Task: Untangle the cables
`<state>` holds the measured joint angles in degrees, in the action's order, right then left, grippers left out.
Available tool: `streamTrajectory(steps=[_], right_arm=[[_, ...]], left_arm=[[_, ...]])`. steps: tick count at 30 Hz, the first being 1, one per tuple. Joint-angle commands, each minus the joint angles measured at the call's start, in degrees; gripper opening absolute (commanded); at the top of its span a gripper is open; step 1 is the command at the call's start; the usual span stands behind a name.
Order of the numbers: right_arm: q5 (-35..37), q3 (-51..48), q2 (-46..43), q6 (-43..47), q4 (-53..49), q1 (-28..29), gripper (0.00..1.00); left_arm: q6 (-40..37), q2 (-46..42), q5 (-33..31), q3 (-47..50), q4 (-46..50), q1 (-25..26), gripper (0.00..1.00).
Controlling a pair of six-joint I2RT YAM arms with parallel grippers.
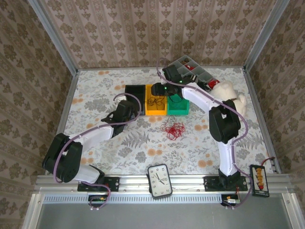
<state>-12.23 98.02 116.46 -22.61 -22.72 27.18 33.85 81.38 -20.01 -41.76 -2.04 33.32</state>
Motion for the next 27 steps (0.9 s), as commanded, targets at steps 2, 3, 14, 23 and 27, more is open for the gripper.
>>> streamTrajectory(steps=[2,3,14,23,27], right_arm=[[4.68,-6.95,-10.49,1.29,3.12,0.24,0.47],[5.88,-9.91,-12.58,0.74,3.78,0.39,0.47],[18.89,-44.57,-35.87,-6.28,5.28,2.88,0.45],[14.69,-49.77,-35.93,-8.33,5.47,2.83,0.42],[12.94,-50.36,-33.72,-7.71,5.81,2.87,0.41]], left_arm=[[-4.98,3.04,8.76,-2.8,-3.33,0.07,0.66],[-6.07,3.93,11.18,-3.44,-3.55,0.21,0.66],[-21.54,9.11,30.57,-7.8,-4.53,4.43,0.65],[-28.65,16.74,41.25,-15.95,6.86,6.43,0.61],[-29.49,19.67,44.3,-17.89,10.33,6.86,0.61]])
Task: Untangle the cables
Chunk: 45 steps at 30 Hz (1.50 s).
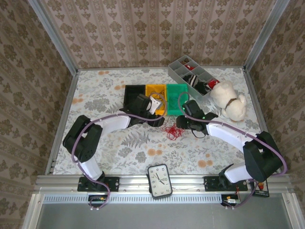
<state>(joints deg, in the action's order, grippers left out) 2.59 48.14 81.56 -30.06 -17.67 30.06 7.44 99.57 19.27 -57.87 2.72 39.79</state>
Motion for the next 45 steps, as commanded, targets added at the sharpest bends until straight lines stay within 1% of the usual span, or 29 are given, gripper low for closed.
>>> streamTrajectory(steps=[1,3,5,9,11,16,18,21,25,28,30,33,35,39,41,43,45], right_arm=[[-1.86,-0.59,1.92,-0.14,0.74,-0.09,0.41],[-2.27,-0.43,3.28,0.21,0.52,-0.04,0.41],[-2.68,0.05,4.41,0.81,0.53,-0.09,0.41],[-2.94,0.97,5.92,1.66,0.44,-0.18,0.41],[-3.31,1.13,6.7,1.91,0.62,-0.18,0.41],[-3.96,0.56,7.4,2.11,0.94,-0.18,0.4],[-3.94,0.13,7.39,2.27,1.03,-0.18,0.4],[-3.91,-0.7,7.91,2.46,0.94,-0.18,0.4],[-3.25,-1.23,8.98,3.07,-0.1,-0.27,0.4],[-2.12,-0.9,10.01,3.08,-1.61,-0.27,0.4],[-1.49,-0.9,10.35,2.74,-2.15,-0.49,0.39],[-0.8,-0.94,10.96,2.06,-2.82,-1.03,0.39],[-0.27,-0.9,11.42,1.56,-3.57,-1.47,0.39],[-0.04,-1.11,11.95,1.07,-4.19,-2.37,0.38],[-0.21,-1.27,12.22,0.94,-4.44,-2.81,0.38],[-0.46,-1.51,12.39,0.86,-4.39,-3.21,0.38],[-0.76,-1.65,12.48,0.8,-4.3,-3.56,0.38]], left_arm=[[-3.42,2.28,5.41,-2.42,6.24,0.58,0.61],[-3.83,3.69,5.89,-3.32,7.23,0.94,0.59],[-4.1,5.02,6.28,-4.36,8.24,1.17,0.5],[-4.8,6.96,7.09,-5.72,9.78,1.57,0.47],[-4.78,7.86,6.0,-6.46,10.1,1.65,0.44],[-4.34,8.98,4.26,-7.22,10.12,2.03,0.29],[-4.3,8.72,3.98,-6.96,9.71,2.09,0.24],[-4.09,7.82,3.12,-6.49,9.1,2.1,0.14],[-3.92,5.05,1.12,-5.51,8.21,2.11,0.09],[-3.6,1.7,-0.92,-4.18,7.1,2.12,0.0],[-3.21,-1.27,-3.39,-2.75,5.73,2.11,0.0],[-1.91,-7.21,-7.43,1.21,0.97,1.79,0.0],[0.21,-11.25,-7.75,3.84,-2.19,0.57,0.0],[5.29,-18.4,-7.71,7.28,-5.69,-3.99,0.0],[7.71,-22.15,-7.51,8.79,-7.57,-7.24,0.0],[8.29,-25.2,-6.84,9.52,-8.44,-9.82,0.0],[8.22,-27.59,-7.48,9.01,-7.65,-11.98,0.0]])
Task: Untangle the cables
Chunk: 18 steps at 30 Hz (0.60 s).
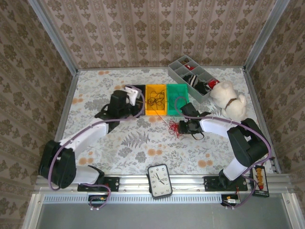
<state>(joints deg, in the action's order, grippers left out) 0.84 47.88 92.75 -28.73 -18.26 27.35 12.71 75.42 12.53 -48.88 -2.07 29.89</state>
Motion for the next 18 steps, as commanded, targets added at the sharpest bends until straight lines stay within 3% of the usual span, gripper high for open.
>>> streamTrajectory(steps=[1,13,18], right_arm=[[1.0,-1.38,1.37,-0.54,-3.79,-0.96,0.38],[0.57,-2.61,0.17,-0.8,-3.27,-1.6,0.38],[0.29,-2.61,0.15,-0.62,-3.05,-1.64,0.38]], left_arm=[[2.93,-4.54,-0.79,-0.29,-2.47,-3.2,0.0],[7.05,-7.96,0.28,-5.22,-1.43,-14.95,0.0],[5.09,-4.58,0.67,-8.86,0.26,-15.45,0.0]])
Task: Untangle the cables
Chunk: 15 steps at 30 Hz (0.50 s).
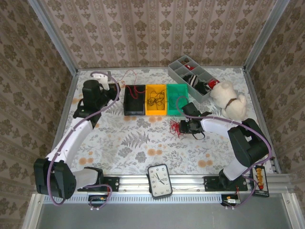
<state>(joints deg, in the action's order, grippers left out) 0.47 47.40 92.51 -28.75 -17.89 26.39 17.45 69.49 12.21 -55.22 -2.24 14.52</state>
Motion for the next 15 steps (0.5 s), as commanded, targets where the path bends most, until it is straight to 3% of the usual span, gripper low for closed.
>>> streamTrajectory(steps=[1,8,15], right_arm=[[0.67,-2.13,0.3,-0.6,-3.46,-0.66,0.38],[0.41,-2.4,-0.65,-0.44,-3.29,-0.72,0.38],[0.15,-2.14,-0.92,-0.43,-3.56,-0.73,0.38]], left_arm=[[0.3,1.96,0.22,-2.77,0.08,-0.02,0.0],[0.35,7.03,-6.15,-2.78,-2.51,0.53,0.0],[-2.73,13.61,-13.83,-4.37,-1.55,4.24,0.0]])
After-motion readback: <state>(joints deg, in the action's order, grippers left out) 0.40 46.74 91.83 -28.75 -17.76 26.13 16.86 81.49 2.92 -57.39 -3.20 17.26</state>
